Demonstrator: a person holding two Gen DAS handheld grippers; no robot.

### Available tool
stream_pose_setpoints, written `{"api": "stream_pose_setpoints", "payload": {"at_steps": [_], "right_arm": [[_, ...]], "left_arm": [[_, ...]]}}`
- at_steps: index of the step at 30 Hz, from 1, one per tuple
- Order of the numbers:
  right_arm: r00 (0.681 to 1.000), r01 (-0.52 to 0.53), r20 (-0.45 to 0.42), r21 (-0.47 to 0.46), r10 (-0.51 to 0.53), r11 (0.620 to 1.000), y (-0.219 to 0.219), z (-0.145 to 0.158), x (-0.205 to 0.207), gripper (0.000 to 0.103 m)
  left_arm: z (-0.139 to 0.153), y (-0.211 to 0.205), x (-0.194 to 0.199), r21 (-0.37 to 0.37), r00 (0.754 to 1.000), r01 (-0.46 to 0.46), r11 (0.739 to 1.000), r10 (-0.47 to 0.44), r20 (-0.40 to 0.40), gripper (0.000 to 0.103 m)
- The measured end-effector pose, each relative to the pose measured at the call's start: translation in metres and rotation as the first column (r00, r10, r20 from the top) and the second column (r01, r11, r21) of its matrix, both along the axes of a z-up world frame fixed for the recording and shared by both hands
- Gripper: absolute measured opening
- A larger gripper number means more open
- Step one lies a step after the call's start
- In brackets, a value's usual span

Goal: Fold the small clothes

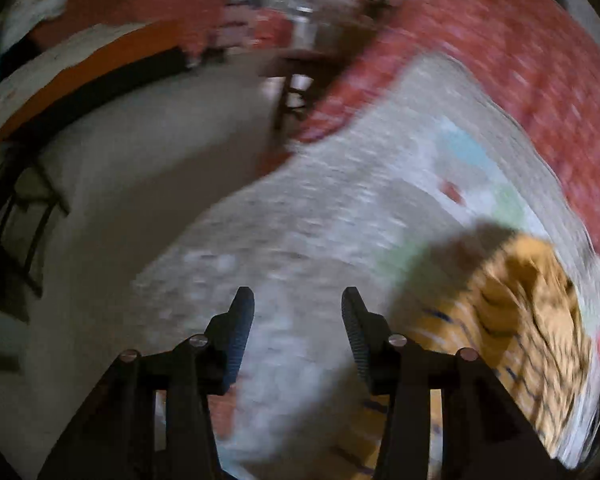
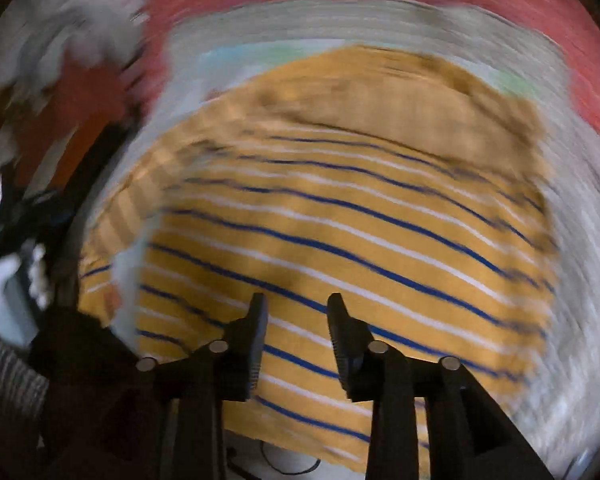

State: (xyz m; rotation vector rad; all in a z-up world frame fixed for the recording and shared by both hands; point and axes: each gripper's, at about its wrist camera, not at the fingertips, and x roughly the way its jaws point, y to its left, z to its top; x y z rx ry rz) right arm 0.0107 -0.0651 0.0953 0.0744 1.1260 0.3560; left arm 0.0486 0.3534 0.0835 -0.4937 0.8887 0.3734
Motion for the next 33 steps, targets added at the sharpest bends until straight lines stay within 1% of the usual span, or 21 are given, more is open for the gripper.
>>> {"api": "stream_pose_setpoints", "payload": {"at_steps": [1, 2, 3, 5, 6, 7, 9, 10, 11, 16, 19, 22, 24, 25, 26, 28, 30, 31, 32, 33], "right_arm": [[0.997, -0.080, 0.005, -0.002, 0.080, 0.997, 0.032, -0.002, 0.006, 0.041], [0.991, -0.134, 0.009, -0.007, 0.134, 0.991, 0.057, -0.005, 0.007, 0.042], [0.984, -0.180, 0.011, -0.011, 0.180, 0.984, 0.080, -0.009, 0.009, 0.043], [0.954, -0.298, 0.018, -0.022, 0.298, 0.954, 0.130, -0.016, 0.009, 0.043], [0.942, -0.335, 0.024, -0.029, 0.336, 0.942, 0.147, -0.020, 0.007, 0.043], [0.920, -0.389, 0.036, -0.045, 0.391, 0.920, 0.173, -0.024, 0.004, 0.043], [0.891, -0.447, 0.050, -0.062, 0.450, 0.892, 0.204, -0.031, 0.000, 0.043], [0.878, -0.472, 0.056, -0.064, 0.476, 0.879, 0.221, -0.033, -0.003, 0.043], [0.873, -0.481, 0.060, -0.059, 0.484, 0.875, 0.233, -0.035, -0.003, 0.043], [0.884, -0.457, 0.088, -0.043, 0.459, 0.889, 0.271, -0.039, 0.004, 0.043], [0.890, -0.443, 0.094, -0.062, 0.447, 0.894, 0.285, -0.043, 0.006, 0.043], [0.892, -0.446, 0.020, -0.111, 0.451, 0.888, 0.296, -0.062, 0.009, 0.042], [0.891, -0.449, 0.022, -0.118, 0.454, 0.886, 0.298, -0.066, 0.009, 0.017], [0.886, -0.460, 0.015, -0.116, 0.464, 0.880, 0.300, -0.063, 0.012, 0.008], [0.887, -0.458, 0.013, -0.101, 0.461, 0.883, 0.298, -0.059, 0.016, 0.008], [0.898, -0.435, 0.047, -0.048, 0.437, 0.899, 0.283, -0.038, 0.024, 0.007], [0.907, -0.408, 0.099, -0.041, 0.410, 0.912, 0.263, -0.011, 0.034, 0.007], [0.916, -0.381, 0.125, -0.030, 0.382, 0.924, 0.243, 0.006, 0.043, 0.007], [0.922, -0.365, 0.132, -0.023, 0.364, 0.931, 0.229, 0.016, 0.049, 0.007], [0.933, -0.332, 0.140, -0.019, 0.331, 0.943, 0.205, 0.027, 0.058, 0.007]], "left_arm": [[-0.005, 0.012, -0.004, -0.013, 0.999, -0.038, 0.999, 0.038, -0.006, 0.045], [-0.012, 0.024, -0.009, -0.035, 0.997, -0.079, 0.996, 0.078, -0.017, 0.045], [-0.019, 0.038, -0.014, -0.079, 0.992, -0.121, 0.989, 0.119, -0.028, 0.045], [-0.027, 0.057, -0.022, -0.146, 0.983, -0.184, 0.972, 0.183, -0.025, 0.045], [-0.029, 0.066, -0.027, -0.159, 0.977, -0.214, 0.964, 0.213, -0.024, 0.045], [-0.032, 0.072, -0.030, -0.174, 0.972, -0.236, 0.956, 0.235, -0.024, 0.045], [-0.037, 0.081, -0.033, -0.205, 0.964, -0.266, 0.942, 0.264, -0.036, 0.045], [-0.039, 0.083, -0.033, -0.198, 0.958, -0.282, 0.939, 0.285, -0.011, 0.045], [-0.040, 0.085, -0.034, -0.206, 0.956, -0.289, 0.935, 0.293, -0.012, 0.045], [-0.043, 0.095, -0.037, -0.231, 0.949, -0.310, 0.922, 0.316, -0.011, 0.045], [-0.045, 0.096, -0.037, -0.238, 0.948, -0.310, 0.920, 0.317, -0.011, 0.045], [-0.044, 0.094, -0.033, -0.219, 0.952, -0.300, 0.929, 0.306, -0.007, 0.045], [-0.042, 0.090, -0.029, -0.197, 0.956, -0.290, 0.937, 0.295, -0.003, 0.045], [-0.040, 0.089, -0.028, -0.186, 0.957, -0.286, 0.940, 0.291, -0.001, 0.045], [-0.040, 0.087, -0.027, -0.177, 0.958, -0.282, 0.943, 0.287, 0.000, 0.045], [-0.038, 0.084, -0.024, -0.168, 0.962, -0.267, 0.949, 0.272, 0.005, 0.045], [-0.037, 0.079, -0.021, -0.172, 0.967, -0.249, 0.953, 0.255, 0.012, 0.045], [-0.036, 0.077, -0.019, -0.183, 0.970, -0.234, 0.955, 0.242, 0.019, 0.045], [-0.035, 0.071, -0.015, -0.201, 0.976, -0.204, 0.958, 0.214, 0.030, 0.045], [-0.035, 0.065, -0.011, -0.210, 0.982, -0.175, 0.962, 0.187, 0.037, 0.046]]}}
